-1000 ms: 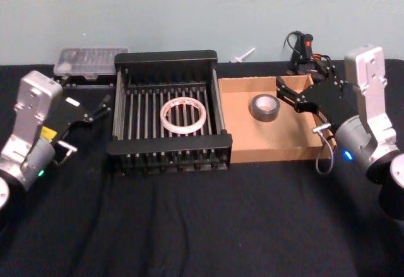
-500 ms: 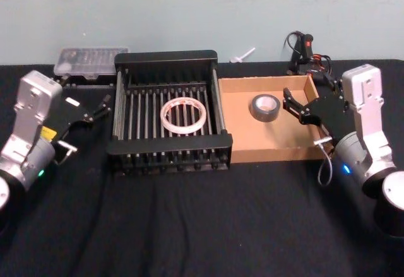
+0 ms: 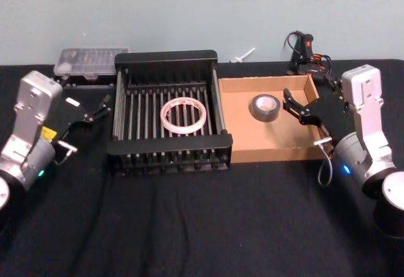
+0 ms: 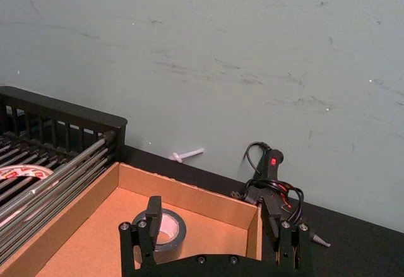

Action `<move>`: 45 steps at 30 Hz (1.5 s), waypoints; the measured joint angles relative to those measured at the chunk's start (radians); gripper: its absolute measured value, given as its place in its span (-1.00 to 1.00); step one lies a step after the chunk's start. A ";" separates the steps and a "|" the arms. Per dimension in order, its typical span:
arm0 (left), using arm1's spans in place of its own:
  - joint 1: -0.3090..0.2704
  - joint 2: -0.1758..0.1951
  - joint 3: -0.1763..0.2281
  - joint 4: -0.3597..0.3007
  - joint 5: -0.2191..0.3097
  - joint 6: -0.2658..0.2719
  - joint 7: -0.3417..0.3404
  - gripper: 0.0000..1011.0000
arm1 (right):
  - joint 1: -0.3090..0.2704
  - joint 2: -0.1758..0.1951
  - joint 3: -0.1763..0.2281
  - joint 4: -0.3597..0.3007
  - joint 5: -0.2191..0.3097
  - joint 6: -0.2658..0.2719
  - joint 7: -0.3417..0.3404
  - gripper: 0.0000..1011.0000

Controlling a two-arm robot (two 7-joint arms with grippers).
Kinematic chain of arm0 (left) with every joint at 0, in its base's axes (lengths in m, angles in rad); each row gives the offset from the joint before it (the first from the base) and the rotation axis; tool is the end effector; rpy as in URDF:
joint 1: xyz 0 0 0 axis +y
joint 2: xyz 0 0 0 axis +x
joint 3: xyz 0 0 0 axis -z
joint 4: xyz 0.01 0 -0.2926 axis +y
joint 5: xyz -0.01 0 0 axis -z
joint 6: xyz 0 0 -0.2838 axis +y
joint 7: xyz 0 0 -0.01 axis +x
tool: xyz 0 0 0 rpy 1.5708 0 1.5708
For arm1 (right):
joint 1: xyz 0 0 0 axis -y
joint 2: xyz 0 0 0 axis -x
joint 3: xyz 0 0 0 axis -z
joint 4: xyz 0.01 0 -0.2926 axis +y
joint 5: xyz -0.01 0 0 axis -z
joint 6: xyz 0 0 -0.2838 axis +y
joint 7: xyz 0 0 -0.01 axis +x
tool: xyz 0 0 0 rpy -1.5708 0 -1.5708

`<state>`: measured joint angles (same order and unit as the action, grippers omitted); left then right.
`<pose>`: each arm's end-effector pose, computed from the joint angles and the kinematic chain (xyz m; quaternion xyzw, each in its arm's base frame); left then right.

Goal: Pick up the white tape and place it into the black box , Pick up the silver tape and place it into the brown box.

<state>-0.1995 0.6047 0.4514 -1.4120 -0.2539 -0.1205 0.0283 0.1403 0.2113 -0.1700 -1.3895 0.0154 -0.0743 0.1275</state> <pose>0.3349 0.0908 -0.2996 0.1415 -0.1325 0.5799 0.7913 0.3401 -0.0252 -0.3128 -0.0757 -0.0760 -0.6024 0.7910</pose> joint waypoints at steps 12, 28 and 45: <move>0.000 0.000 0.000 0.000 0.000 0.000 0.000 0.98 | 0.000 0.001 -0.001 -0.001 0.002 0.000 0.001 0.98; 0.000 0.000 0.000 0.000 0.000 0.000 0.000 0.98 | 0.000 0.001 -0.001 -0.002 0.004 0.000 0.001 0.98; 0.000 0.000 0.000 0.000 0.000 0.000 0.000 0.98 | 0.000 0.001 -0.001 -0.001 0.004 0.000 0.001 0.98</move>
<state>-0.1995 0.6047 0.4514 -1.4120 -0.2539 -0.1205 0.0283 0.1403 0.2127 -0.1709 -1.3910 0.0195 -0.0741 0.1290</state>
